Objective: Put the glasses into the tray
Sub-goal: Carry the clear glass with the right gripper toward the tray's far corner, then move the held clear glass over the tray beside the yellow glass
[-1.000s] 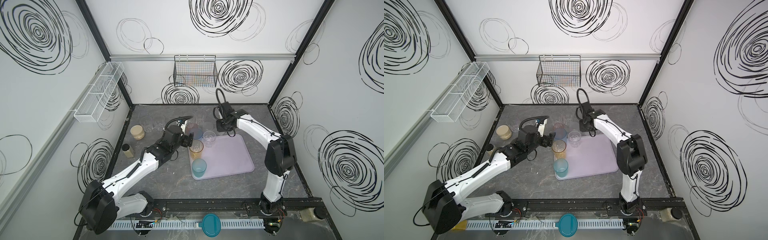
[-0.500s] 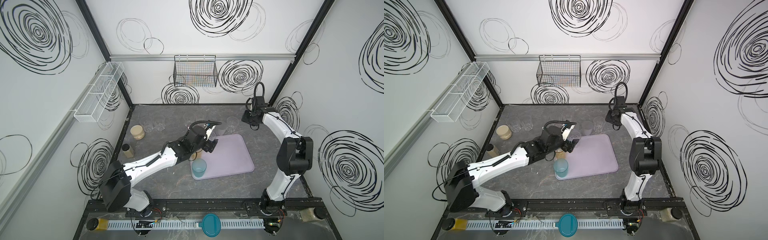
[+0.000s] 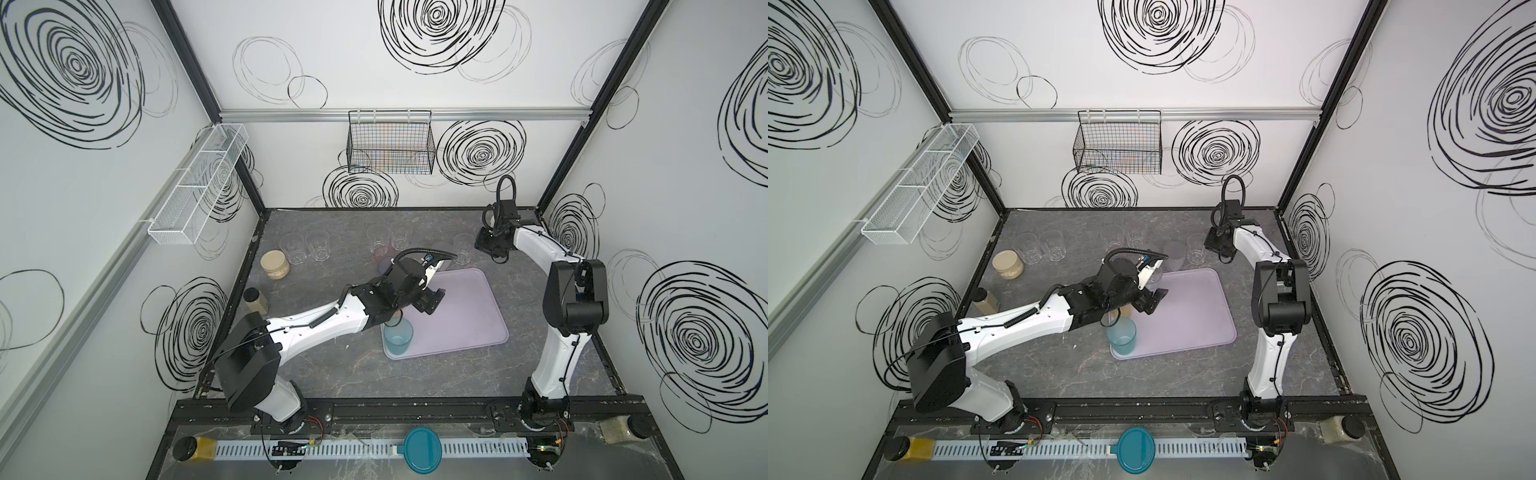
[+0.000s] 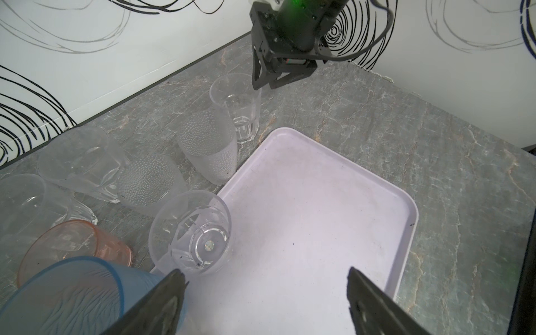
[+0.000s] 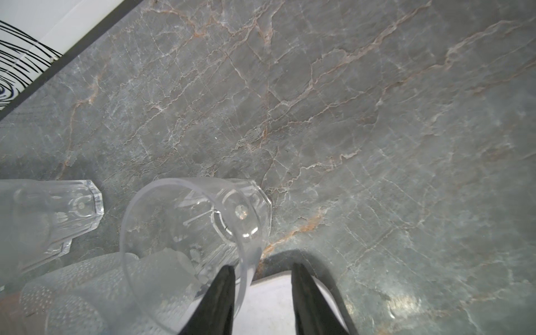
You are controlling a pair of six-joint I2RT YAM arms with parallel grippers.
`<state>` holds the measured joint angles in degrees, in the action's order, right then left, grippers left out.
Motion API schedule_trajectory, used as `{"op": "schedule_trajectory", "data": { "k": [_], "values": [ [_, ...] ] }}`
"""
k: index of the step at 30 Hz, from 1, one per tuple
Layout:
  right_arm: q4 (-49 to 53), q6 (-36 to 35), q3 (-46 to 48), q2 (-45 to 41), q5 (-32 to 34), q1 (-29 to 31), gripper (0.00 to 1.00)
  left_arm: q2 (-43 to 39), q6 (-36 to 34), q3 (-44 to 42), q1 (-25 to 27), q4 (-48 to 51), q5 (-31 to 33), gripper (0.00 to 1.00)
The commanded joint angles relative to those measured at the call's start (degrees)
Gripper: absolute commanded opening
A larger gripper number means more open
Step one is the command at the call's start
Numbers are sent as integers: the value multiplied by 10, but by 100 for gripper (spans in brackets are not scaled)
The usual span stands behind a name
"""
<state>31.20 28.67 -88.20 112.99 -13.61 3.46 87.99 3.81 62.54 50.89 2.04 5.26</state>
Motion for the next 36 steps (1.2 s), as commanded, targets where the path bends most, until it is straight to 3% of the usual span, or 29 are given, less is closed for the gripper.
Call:
{"op": "schedule_trajectory", "data": {
  "k": [1, 9, 14, 19, 25, 31, 36],
  "values": [
    [-10, 9, -6, 15, 4, 9, 35, -6, -8, 6, -2, -23, 5, 90],
    [-2, 10, -15, 13, 27, 10, 15, -13, -7, 5, -2, -33, 5, 90],
    [19, 5, -26, -22, 71, 10, 7, -31, -16, 2, -2, -49, 11, 90],
    [51, -10, -23, -72, 111, 10, 6, -65, -25, -15, -7, -74, 37, 91],
    [74, -21, 59, -169, 139, 20, 7, -118, -26, -39, -50, -83, 57, 91],
    [116, -24, 141, -264, 183, 70, 7, -168, 11, -83, -119, -94, 35, 91],
    [148, -28, 186, -308, 209, 121, 8, -191, 15, -110, -140, -79, 52, 91]
  ]
}}
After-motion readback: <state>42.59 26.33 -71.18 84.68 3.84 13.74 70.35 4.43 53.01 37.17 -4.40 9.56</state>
